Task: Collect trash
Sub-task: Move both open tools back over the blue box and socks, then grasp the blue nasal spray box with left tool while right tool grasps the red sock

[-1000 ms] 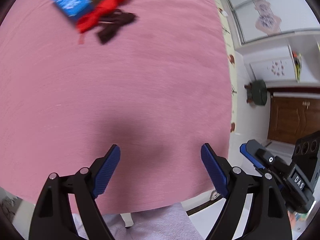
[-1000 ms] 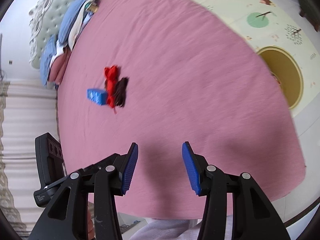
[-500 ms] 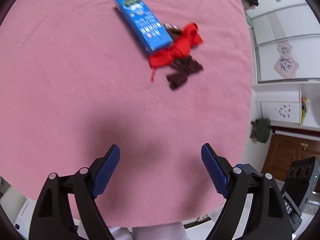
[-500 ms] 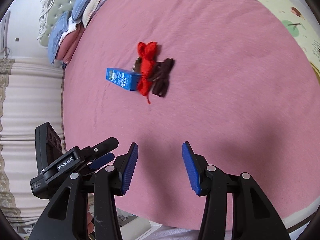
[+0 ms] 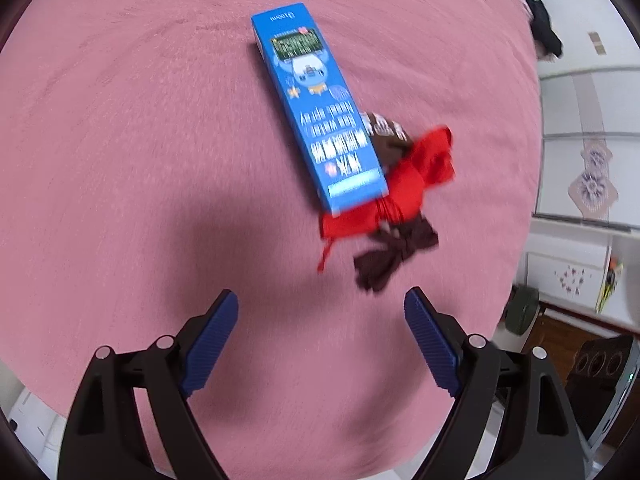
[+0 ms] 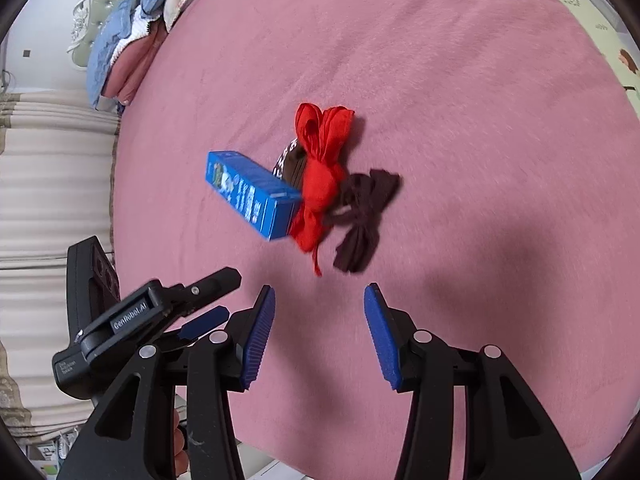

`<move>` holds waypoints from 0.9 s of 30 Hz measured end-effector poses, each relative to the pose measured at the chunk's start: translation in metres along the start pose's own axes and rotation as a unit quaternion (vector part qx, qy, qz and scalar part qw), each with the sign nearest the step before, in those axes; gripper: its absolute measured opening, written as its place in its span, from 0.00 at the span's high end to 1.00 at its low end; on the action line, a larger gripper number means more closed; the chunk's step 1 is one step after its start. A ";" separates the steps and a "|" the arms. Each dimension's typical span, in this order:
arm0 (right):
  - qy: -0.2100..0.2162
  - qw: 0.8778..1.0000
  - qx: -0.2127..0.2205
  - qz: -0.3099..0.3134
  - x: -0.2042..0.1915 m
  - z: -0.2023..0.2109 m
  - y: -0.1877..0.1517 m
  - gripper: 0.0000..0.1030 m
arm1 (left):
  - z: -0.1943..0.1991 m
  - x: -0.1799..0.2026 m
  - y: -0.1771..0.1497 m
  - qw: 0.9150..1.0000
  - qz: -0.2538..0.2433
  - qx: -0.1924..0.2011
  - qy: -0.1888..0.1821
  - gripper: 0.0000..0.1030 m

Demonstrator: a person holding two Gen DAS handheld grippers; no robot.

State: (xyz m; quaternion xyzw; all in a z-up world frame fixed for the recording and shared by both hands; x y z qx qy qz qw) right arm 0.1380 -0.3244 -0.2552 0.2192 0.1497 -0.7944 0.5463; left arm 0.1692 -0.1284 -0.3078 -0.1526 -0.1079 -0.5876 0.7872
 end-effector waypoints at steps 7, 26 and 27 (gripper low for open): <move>-0.009 1.000 -0.011 0.003 -0.002 -0.032 0.033 0.55 | -0.022 -0.002 0.053 0.999 0.040 0.003 0.014 0.16; -0.066 0.995 -0.039 0.057 -0.012 -0.104 0.080 0.58 | -0.082 -0.012 0.112 0.995 0.085 -0.028 0.034 0.38; -0.070 0.995 -0.042 0.059 -0.011 -0.107 0.079 0.67 | -0.083 -0.013 0.114 0.995 0.085 -0.028 0.036 0.47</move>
Point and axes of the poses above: each gripper's, at about its wrist camera, not at the fingertips, and z roughly against the way its jaws point, x to its right, y to its top, the point moved 10 cm from there along -z, roughly the way its jaws point, and after that the axes turned 1 degree about -y, right-handed, at the moved point
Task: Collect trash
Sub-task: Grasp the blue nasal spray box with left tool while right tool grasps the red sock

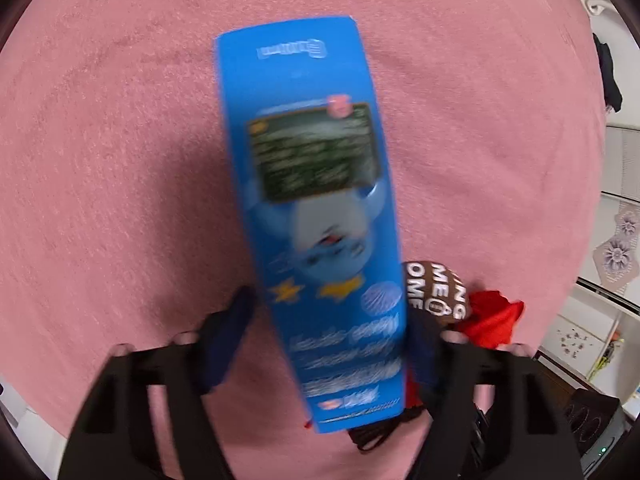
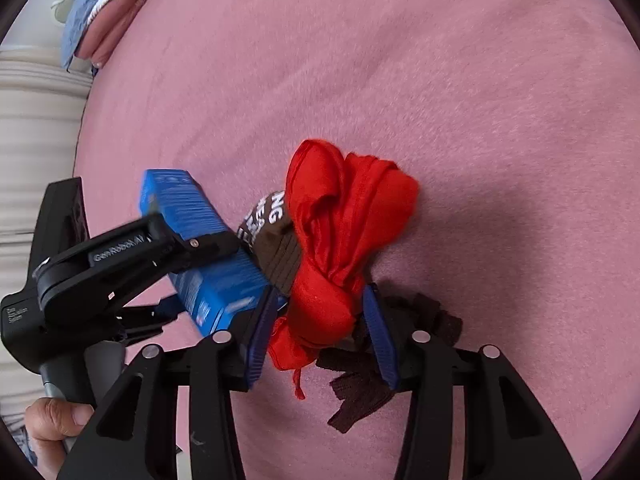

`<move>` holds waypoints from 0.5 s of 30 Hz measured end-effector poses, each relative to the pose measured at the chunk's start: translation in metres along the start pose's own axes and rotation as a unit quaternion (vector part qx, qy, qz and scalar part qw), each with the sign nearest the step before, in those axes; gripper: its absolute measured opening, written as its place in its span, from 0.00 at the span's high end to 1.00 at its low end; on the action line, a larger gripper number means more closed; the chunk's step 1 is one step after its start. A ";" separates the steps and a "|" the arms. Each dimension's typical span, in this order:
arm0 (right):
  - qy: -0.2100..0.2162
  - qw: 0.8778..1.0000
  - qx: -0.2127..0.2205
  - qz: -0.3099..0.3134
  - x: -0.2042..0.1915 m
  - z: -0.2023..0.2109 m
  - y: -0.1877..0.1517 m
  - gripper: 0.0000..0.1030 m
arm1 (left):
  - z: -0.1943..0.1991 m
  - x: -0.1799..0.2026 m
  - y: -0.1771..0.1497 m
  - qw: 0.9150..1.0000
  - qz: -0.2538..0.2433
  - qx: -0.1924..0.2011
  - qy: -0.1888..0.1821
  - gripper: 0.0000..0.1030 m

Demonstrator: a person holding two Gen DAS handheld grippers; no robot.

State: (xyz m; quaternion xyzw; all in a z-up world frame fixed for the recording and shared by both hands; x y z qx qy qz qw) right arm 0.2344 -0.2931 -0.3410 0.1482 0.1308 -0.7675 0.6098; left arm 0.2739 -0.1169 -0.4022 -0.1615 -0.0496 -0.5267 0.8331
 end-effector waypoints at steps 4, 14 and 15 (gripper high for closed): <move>-0.005 1.000 0.009 0.006 0.004 0.002 -0.001 0.74 | 0.000 -0.003 -0.005 1.000 -0.015 0.013 -0.004 0.54; 0.023 0.999 0.034 0.006 0.006 0.042 -0.022 0.77 | 0.020 -0.016 -0.059 0.997 -0.066 0.009 -0.047 0.54; 0.026 0.999 0.035 0.005 0.005 0.045 -0.023 0.77 | 0.022 -0.017 -0.065 0.996 -0.069 0.008 -0.051 0.54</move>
Point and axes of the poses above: each gripper's, at about its wrist camera, not at the fingertips, and z roughly against the way its jaws point, x to its right, y to its top, the point moved 10 cm from there along -z, roughly the way its jaws point, and after that the axes turned 1 degree about -y, right-handed, at the moved point
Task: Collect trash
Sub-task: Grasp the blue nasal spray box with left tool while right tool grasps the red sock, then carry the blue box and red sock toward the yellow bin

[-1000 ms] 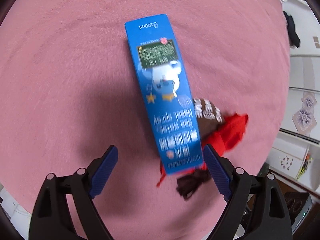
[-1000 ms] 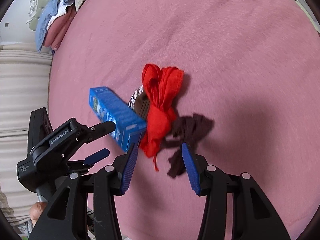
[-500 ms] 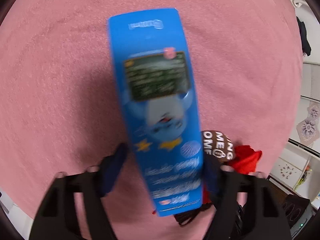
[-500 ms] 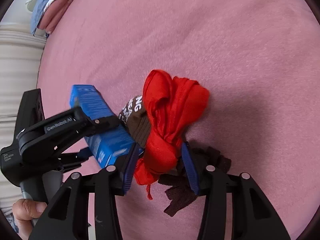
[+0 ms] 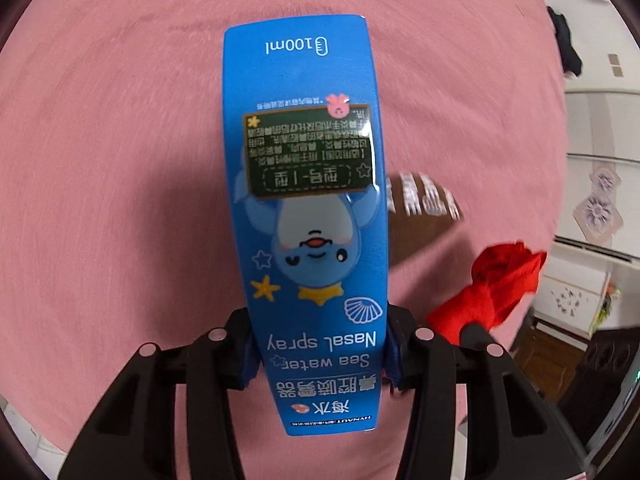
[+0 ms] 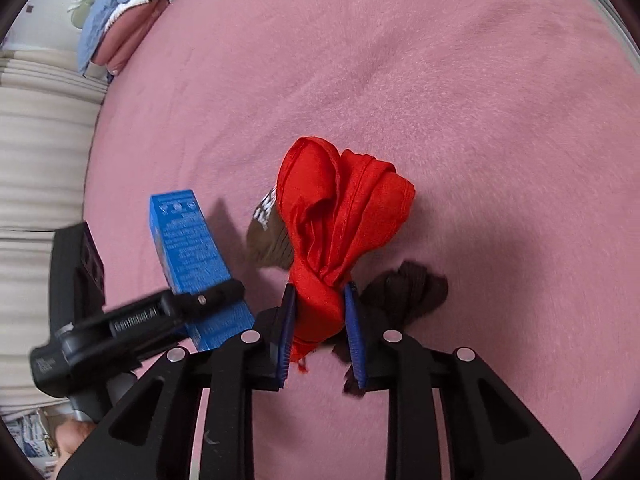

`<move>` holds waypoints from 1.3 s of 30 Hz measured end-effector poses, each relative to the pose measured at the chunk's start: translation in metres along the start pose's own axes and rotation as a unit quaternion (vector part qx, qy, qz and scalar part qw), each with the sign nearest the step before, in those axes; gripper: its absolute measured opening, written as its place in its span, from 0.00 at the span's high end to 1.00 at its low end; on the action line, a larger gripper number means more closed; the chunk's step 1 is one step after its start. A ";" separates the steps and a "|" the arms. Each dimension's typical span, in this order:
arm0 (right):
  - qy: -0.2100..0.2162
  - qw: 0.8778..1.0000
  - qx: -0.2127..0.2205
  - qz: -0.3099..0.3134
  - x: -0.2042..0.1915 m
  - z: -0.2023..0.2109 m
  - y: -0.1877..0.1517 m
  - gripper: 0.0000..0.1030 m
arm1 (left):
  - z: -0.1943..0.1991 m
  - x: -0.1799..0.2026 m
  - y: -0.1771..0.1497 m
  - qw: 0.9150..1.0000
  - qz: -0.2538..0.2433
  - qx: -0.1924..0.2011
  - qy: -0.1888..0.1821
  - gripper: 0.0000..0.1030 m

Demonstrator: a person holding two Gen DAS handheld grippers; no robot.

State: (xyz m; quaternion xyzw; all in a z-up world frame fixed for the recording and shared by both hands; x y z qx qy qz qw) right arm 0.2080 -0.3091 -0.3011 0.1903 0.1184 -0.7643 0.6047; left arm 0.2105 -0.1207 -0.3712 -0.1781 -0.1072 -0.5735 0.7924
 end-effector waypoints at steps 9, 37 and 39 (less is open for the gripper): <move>-0.001 1.000 0.018 0.006 0.009 0.047 -0.059 0.77 | 0.021 -0.012 -0.072 0.999 -0.033 -0.029 -0.032 0.54; 0.010 0.978 0.128 -0.165 0.167 0.192 -0.251 0.77 | -0.003 0.107 -0.314 0.964 -0.249 -0.090 -0.020 0.54; 0.008 0.975 0.137 -0.173 0.185 0.204 -0.258 0.77 | -0.012 0.129 -0.325 0.960 -0.262 -0.095 -0.020 0.54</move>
Point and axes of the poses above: each gripper's, at about its wrist camera, not at the fingertips, and z roughly against the way its jaws point, x to its right, y to its top, the point moved 10 cm from there along -z, roughly the way its jaws point, and after that the axes turned 1 degree about -y, right-handed, at the moved point
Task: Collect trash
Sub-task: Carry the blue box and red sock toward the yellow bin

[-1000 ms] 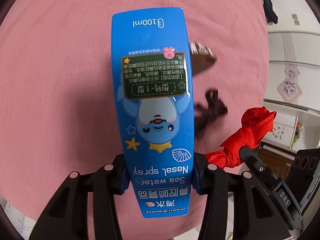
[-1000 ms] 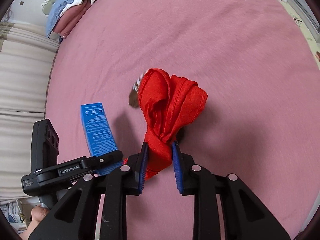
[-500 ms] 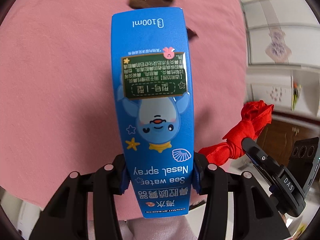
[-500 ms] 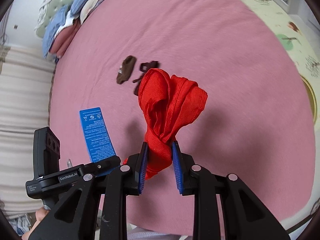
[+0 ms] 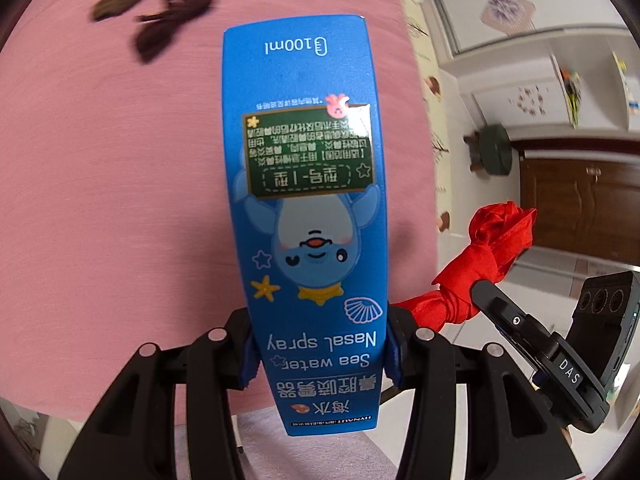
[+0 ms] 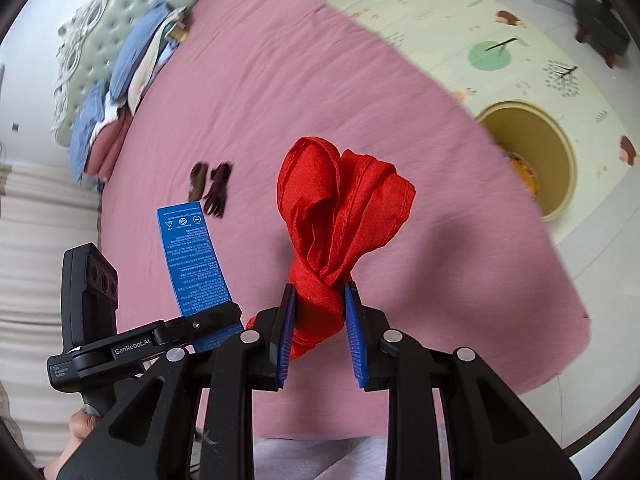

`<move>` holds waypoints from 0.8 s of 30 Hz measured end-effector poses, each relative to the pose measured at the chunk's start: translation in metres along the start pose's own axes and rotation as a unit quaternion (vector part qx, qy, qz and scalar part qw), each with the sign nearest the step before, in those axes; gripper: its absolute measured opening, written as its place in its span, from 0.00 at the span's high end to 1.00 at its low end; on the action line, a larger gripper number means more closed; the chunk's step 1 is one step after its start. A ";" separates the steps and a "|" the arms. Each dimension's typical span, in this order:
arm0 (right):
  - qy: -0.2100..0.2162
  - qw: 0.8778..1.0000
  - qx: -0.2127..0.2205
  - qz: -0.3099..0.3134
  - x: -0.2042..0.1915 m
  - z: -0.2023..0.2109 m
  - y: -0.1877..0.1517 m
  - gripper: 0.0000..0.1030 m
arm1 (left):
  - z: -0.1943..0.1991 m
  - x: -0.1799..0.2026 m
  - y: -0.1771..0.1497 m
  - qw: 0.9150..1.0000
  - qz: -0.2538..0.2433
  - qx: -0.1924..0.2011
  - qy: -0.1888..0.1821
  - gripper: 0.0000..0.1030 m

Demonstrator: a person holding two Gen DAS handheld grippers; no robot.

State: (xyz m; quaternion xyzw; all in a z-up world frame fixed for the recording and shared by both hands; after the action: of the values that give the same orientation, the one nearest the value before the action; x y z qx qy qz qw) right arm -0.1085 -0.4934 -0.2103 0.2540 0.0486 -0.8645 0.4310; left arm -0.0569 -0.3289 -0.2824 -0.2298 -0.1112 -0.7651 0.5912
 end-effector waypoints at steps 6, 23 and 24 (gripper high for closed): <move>-0.003 0.999 0.021 -0.026 0.060 0.036 0.018 0.77 | -0.037 0.072 0.004 0.999 -0.043 -0.014 0.005 0.54; -0.008 0.995 0.043 -0.094 0.193 0.084 0.091 0.77 | -0.123 0.204 0.037 0.992 -0.103 -0.068 0.023 0.54; -0.009 0.994 0.042 -0.097 0.198 0.084 0.095 0.77 | -0.127 0.208 0.039 0.991 -0.107 -0.071 0.025 0.54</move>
State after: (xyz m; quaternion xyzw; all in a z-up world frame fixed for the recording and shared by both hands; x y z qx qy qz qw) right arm -0.1677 -0.7208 -0.2201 0.2580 0.0328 -0.9060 0.3340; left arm -0.0882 -0.5728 -0.2961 -0.2385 -0.0653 -0.8356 0.4904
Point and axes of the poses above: each gripper's, at about its wrist camera, not at the fingertips, and z roughly against the way its jaws point, x to its right, y to its top, the point moved 10 cm from there along -z, roughly the way its jaws point, and after that the axes turned 1 degree about -y, right-handed, at the moved point
